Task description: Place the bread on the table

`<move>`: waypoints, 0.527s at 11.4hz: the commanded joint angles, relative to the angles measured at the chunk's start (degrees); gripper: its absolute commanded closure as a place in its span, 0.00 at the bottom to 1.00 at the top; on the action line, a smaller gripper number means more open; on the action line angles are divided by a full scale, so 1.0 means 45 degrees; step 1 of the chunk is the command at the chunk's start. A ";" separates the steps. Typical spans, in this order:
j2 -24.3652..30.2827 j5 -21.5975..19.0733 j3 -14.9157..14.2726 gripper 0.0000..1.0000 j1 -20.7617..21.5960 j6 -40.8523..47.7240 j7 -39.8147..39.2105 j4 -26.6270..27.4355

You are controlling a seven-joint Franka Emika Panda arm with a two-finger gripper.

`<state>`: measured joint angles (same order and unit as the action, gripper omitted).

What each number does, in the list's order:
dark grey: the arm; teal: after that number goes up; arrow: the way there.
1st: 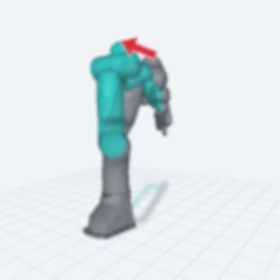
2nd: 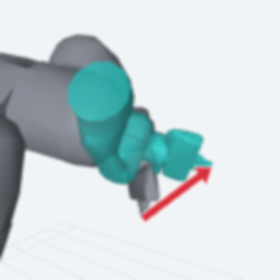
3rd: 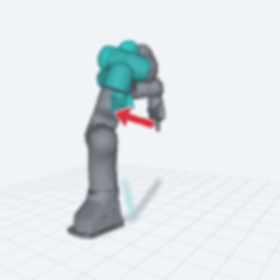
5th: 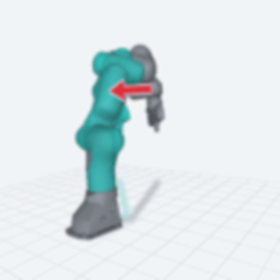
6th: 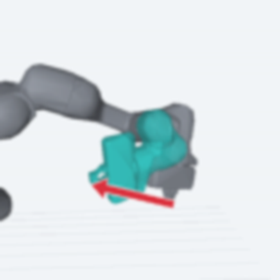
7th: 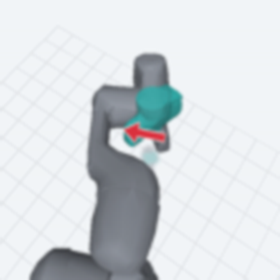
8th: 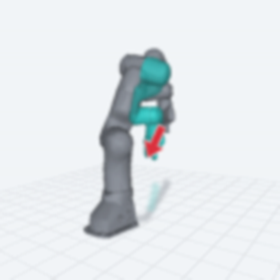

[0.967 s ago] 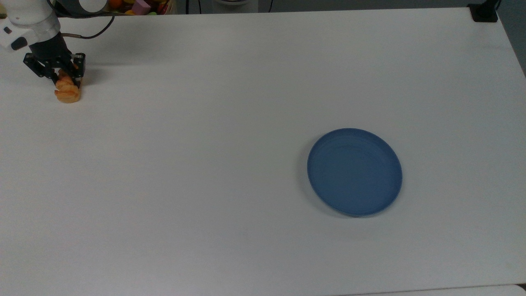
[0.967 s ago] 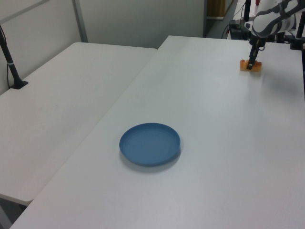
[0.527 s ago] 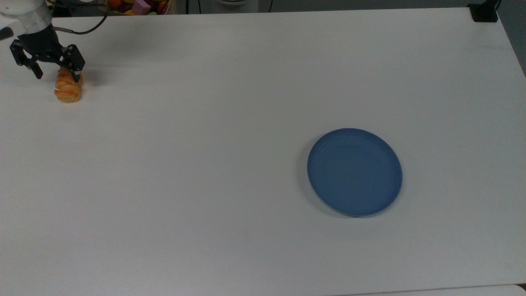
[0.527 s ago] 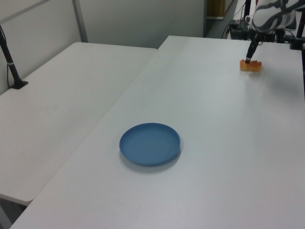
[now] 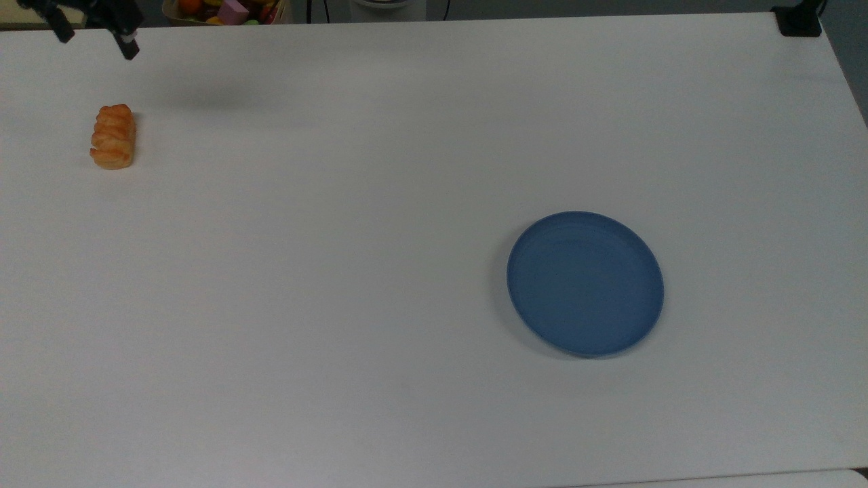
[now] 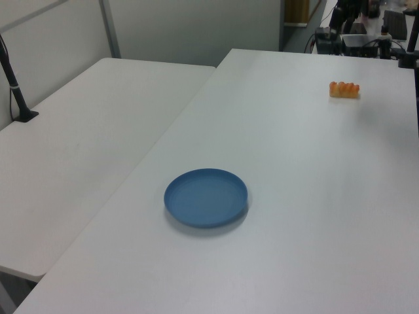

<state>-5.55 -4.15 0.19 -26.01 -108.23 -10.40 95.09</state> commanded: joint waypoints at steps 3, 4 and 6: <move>0.1973 -0.0249 -0.0024 0.00 0.2805 0.4199 0.2777 -0.0951; 0.2362 -0.0269 -0.0024 0.00 0.3468 0.4652 0.2819 -0.0993; 0.2676 -0.0288 -0.0004 0.00 0.4835 0.5221 0.2819 -0.0935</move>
<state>4.83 -4.42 0.86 -10.31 -87.71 1.53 90.62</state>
